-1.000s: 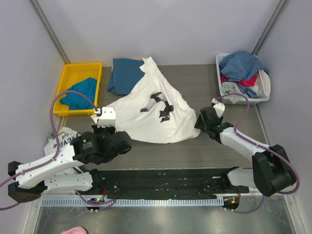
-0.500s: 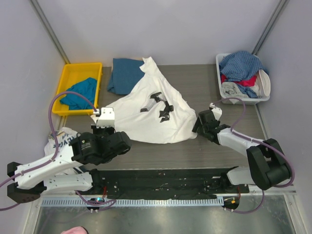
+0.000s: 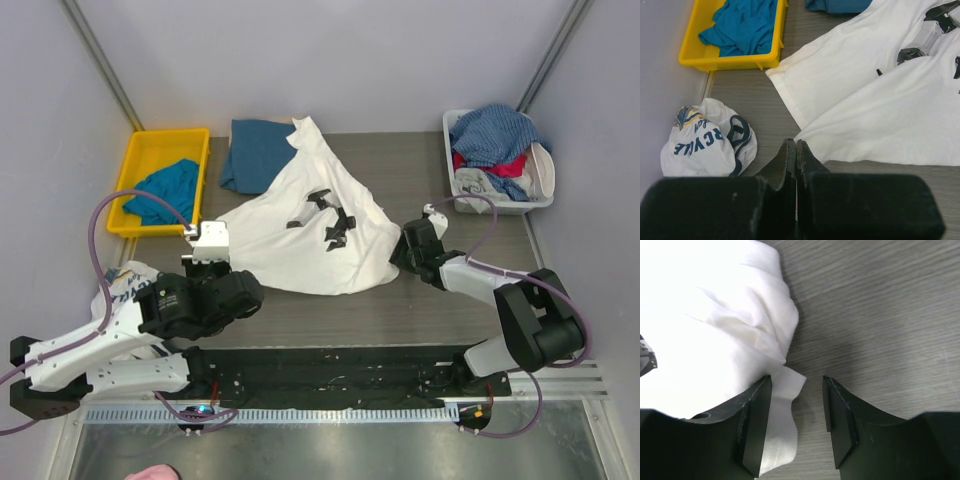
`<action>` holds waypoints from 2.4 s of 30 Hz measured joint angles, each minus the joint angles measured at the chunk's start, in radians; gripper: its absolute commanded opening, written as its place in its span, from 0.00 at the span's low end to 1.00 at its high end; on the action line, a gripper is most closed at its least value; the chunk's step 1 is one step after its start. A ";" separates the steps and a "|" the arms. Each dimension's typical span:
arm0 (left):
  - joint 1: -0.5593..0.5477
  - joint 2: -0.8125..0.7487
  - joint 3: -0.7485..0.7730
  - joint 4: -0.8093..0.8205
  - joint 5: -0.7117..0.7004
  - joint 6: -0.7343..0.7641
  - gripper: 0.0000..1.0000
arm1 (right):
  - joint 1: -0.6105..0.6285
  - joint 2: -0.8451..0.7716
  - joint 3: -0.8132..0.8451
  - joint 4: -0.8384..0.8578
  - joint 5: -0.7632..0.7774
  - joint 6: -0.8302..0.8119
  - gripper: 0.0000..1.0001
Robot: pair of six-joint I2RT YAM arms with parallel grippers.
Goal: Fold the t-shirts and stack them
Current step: Flatten the tshirt out
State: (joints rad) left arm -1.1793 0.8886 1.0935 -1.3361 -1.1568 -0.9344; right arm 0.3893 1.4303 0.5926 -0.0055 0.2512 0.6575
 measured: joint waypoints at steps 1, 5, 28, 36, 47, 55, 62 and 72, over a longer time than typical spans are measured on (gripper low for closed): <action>0.000 -0.003 0.000 0.000 0.001 0.000 0.00 | 0.000 0.009 0.003 0.010 -0.007 0.000 0.50; 0.001 -0.010 0.000 0.000 0.003 0.000 0.00 | -0.001 0.032 0.011 0.041 -0.032 0.000 0.44; 0.002 -0.014 -0.004 0.011 0.008 0.000 0.00 | -0.001 -0.061 0.008 -0.091 -0.048 0.004 0.01; 0.002 -0.014 -0.010 0.056 0.010 0.023 0.00 | -0.001 -0.411 0.114 -0.314 0.090 -0.028 0.01; 0.002 -0.014 -0.012 0.101 0.015 0.057 0.00 | -0.001 -0.516 0.158 -0.459 0.160 -0.054 0.01; 0.002 -0.011 0.027 0.132 0.012 0.135 0.00 | -0.001 -0.539 0.211 -0.504 0.158 -0.082 0.01; 0.009 0.066 0.245 0.402 -0.012 0.485 0.00 | -0.001 -0.542 0.518 -0.528 0.161 -0.192 0.01; 0.010 0.137 0.471 0.805 -0.021 0.974 0.00 | -0.001 -0.583 0.925 -0.490 0.161 -0.345 0.01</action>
State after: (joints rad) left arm -1.1690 1.0252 1.5646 -0.5308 -1.1774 0.0399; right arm 0.3885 0.8478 1.5173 -0.4953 0.4126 0.3122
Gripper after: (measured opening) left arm 0.014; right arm 0.029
